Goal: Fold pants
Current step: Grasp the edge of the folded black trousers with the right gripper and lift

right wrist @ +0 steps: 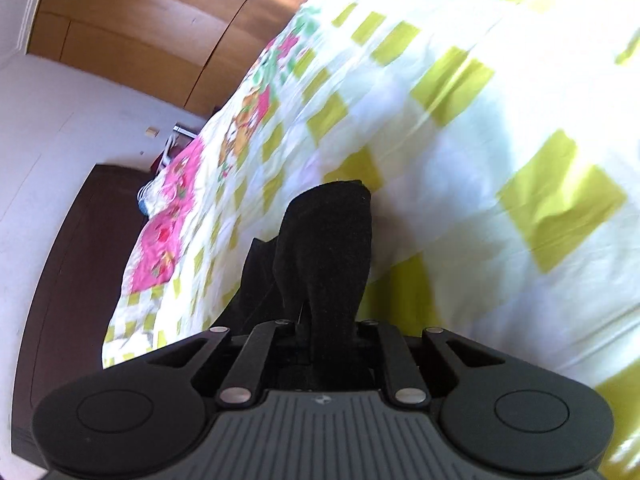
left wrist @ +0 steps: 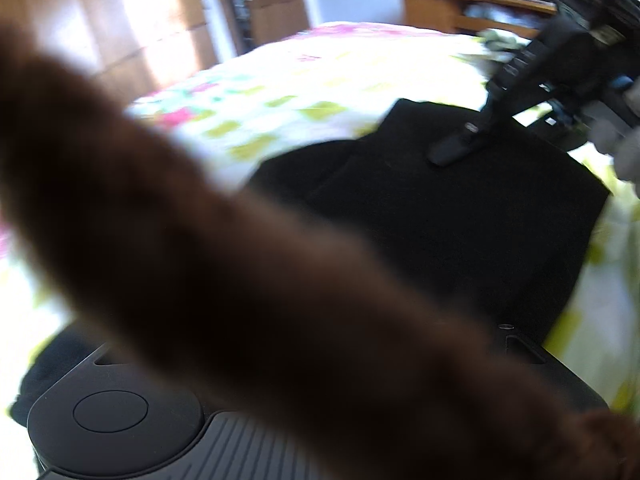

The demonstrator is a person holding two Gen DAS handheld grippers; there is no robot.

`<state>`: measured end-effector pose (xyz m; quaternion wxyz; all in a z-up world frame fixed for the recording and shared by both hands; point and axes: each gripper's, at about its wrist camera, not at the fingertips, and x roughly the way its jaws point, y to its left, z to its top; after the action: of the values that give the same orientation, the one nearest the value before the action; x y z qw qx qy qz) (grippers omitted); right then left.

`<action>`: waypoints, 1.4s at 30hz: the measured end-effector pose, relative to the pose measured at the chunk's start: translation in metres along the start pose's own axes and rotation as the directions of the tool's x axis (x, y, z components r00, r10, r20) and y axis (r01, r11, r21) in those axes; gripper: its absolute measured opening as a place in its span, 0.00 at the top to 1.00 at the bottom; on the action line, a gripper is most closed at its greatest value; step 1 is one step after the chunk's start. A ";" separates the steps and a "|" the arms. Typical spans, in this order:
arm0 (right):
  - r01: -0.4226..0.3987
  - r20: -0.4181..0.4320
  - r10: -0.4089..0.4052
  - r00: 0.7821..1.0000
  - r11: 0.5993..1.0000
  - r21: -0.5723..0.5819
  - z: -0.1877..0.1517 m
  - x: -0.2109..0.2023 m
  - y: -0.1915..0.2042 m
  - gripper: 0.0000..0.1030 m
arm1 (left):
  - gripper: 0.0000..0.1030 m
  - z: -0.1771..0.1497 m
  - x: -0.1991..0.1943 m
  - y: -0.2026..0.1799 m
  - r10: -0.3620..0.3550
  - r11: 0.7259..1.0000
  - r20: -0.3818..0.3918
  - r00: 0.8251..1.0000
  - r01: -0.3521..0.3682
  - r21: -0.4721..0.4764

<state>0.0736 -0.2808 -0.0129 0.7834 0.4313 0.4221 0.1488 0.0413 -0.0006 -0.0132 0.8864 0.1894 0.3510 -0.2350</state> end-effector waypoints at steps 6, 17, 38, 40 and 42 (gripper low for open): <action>0.008 0.028 -0.009 1.000 0.999 0.033 -0.003 -0.008 -0.019 0.72 | 0.26 0.011 -0.001 -0.035 -0.032 0.999 0.004 0.999 0.032 0.024; -0.022 0.014 0.022 1.000 0.999 0.028 -0.006 -0.010 -0.035 0.65 | 0.26 0.028 -0.012 -0.044 0.158 0.987 0.073 0.985 -0.156 -0.032; -0.083 -0.020 0.084 0.996 0.996 0.030 -0.006 -0.008 -0.046 0.65 | 0.24 0.060 0.044 0.013 0.437 0.865 -0.113 0.892 -0.452 -0.219; -0.086 -0.024 0.086 0.996 0.996 0.029 -0.006 -0.008 -0.047 0.65 | 0.25 0.061 0.045 0.009 0.441 0.868 -0.119 0.890 -0.456 -0.196; -0.083 -0.026 0.084 0.996 0.996 0.022 -0.006 -0.008 -0.047 0.65 | 0.25 0.060 0.046 0.002 0.447 0.875 -0.117 0.887 -0.461 -0.147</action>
<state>0.0582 -0.3097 -0.0476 0.7661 0.4546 0.4158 0.1829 0.1035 -0.0419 -0.0049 0.9149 0.1992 0.3506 0.0182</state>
